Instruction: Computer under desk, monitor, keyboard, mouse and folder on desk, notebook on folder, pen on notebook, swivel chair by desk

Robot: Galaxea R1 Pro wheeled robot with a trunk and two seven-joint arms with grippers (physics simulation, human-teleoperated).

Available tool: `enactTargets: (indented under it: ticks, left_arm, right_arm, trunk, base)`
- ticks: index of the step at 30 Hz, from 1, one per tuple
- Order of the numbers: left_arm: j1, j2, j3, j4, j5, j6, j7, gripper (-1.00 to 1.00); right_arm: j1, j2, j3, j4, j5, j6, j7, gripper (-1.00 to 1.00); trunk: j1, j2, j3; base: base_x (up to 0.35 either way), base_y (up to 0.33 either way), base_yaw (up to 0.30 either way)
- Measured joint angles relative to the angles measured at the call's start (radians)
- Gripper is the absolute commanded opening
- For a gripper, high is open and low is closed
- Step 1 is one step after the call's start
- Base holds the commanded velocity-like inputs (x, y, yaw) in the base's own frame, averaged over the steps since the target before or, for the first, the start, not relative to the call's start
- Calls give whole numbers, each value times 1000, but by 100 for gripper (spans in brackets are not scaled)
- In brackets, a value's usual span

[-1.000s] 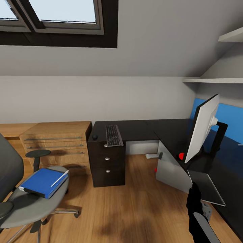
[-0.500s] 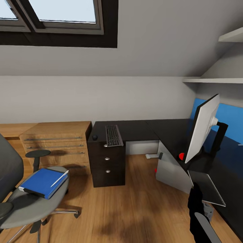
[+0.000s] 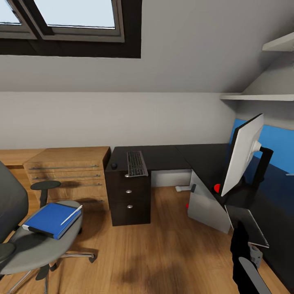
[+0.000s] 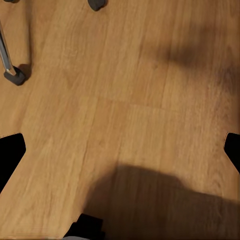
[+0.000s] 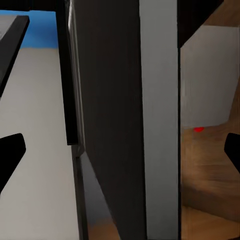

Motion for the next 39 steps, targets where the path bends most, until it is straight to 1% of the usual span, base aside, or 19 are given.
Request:
enactTargets:
  ticks: [4, 16, 17, 20, 22, 23, 24, 28, 39]
  left_arm:
    - [0, 0, 0, 0, 0, 0, 0, 100]
    - [0, 0, 0, 0, 0, 0, 0, 100]
    - [0, 0, 0, 0, 0, 0, 0, 100]
    - [0, 0, 0, 0, 0, 0, 0, 100]
    - [0, 0, 0, 1, 0, 0, 0, 100]
    - [0, 0, 0, 1, 0, 0, 0, 100]
    - [0, 0, 0, 1, 0, 0, 0, 100]
    - [0, 0, -1, 0, 0, 0, 0, 100]
    - [0, 0, 0, 0, 0, 0, 0, 100]
  right_arm:
    - [0, 0, -20, 0, 0, 0, 0, 100]
    - [0, 0, -24, 0, 0, 4, -5, 100]
    - [0, 0, -24, 0, 0, 5, -5, -100]
    - [0, 0, -22, 0, 0, 7, -8, -100]
    - [0, 0, -22, -1, 14, 7, -6, -100]
    - [0, 0, -21, -1, 14, 7, -6, -100]
    - [0, 0, -21, 0, 6, 6, -5, -100]
    - [0, 0, -19, 0, 7, 5, -4, -100]
    - [0, 2, -17, -2, 9, 4, 1, -100]
  trunk:
    - [0, 0, 0]
    - [0, 0, 0]
    - [0, 0, 0]
    - [0, 0, 0]
    - [0, 0, 0]
    - [0, 0, 0]
    - [0, 0, 0]
    - [0, 0, 0]
    - [-42, 77, 34]
  base:
    - [-15, -19, 0]
    - [-1, -2, 0]
    - [0, 0, 0]
    - [0, 0, 0]
    - [0, 0, 0]
    - [0, 0, 0]
    - [0, 0, 0]
    - [0, 0, 0]
    - [0, 0, 0]
